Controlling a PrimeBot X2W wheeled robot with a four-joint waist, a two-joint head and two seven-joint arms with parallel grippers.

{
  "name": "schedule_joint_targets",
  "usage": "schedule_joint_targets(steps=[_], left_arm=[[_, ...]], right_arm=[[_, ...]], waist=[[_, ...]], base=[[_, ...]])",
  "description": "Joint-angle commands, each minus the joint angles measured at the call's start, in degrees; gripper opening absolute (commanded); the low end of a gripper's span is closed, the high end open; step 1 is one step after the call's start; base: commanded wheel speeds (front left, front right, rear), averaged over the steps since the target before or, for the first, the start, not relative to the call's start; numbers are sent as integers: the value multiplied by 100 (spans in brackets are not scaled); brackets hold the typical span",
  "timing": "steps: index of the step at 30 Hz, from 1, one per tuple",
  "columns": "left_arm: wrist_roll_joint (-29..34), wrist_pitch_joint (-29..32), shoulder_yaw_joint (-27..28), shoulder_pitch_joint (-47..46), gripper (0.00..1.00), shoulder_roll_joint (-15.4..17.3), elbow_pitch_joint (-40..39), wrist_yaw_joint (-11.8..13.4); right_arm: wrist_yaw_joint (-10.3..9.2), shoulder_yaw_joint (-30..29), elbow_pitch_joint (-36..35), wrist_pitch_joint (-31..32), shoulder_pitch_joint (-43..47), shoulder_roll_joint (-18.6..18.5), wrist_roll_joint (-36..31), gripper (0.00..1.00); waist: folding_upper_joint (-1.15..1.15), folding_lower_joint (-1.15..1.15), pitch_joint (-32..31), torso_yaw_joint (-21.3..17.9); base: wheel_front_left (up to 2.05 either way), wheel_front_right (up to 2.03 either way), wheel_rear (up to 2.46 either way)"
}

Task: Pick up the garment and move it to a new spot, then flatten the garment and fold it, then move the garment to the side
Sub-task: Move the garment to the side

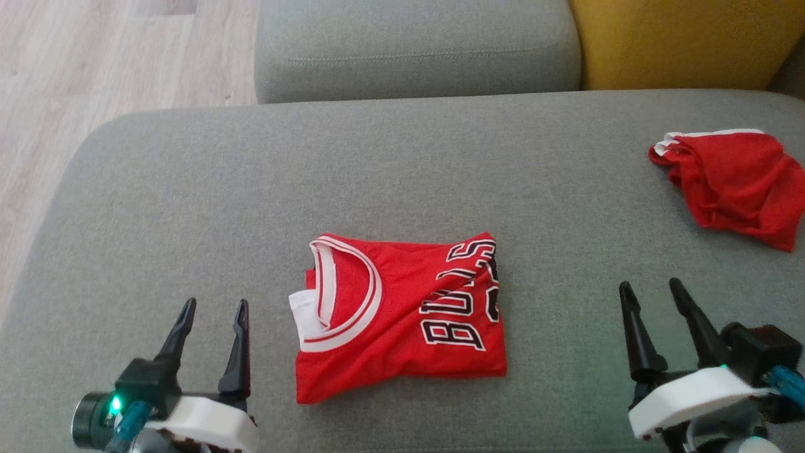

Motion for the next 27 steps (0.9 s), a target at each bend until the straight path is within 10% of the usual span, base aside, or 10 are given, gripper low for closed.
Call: schedule_joint_targets(steps=[1, 26, 27], left_arm=[[-29, -45, 209, -396, 100, 89, -195, 9], [-48, -335, -40, -1172, 100, -115, 97, -136], [-49, -341, -36, -1176, 100, -116, 105, -134]], right_arm=[[-4, 191, -121, 30, -317, -42, 29, 100], [-4, 1812, 3744, 41, -2155, -18, 1280, 100], [-4, 1851, 3861, 92, -2182, -18, 1301, 60]], waist=[[0, 0, 39, 37], [0, 0, 835, 700], [0, 0, 837, 693]], base=[[0, 0, 0], [0, 0, 0], [0, 0, 0]])
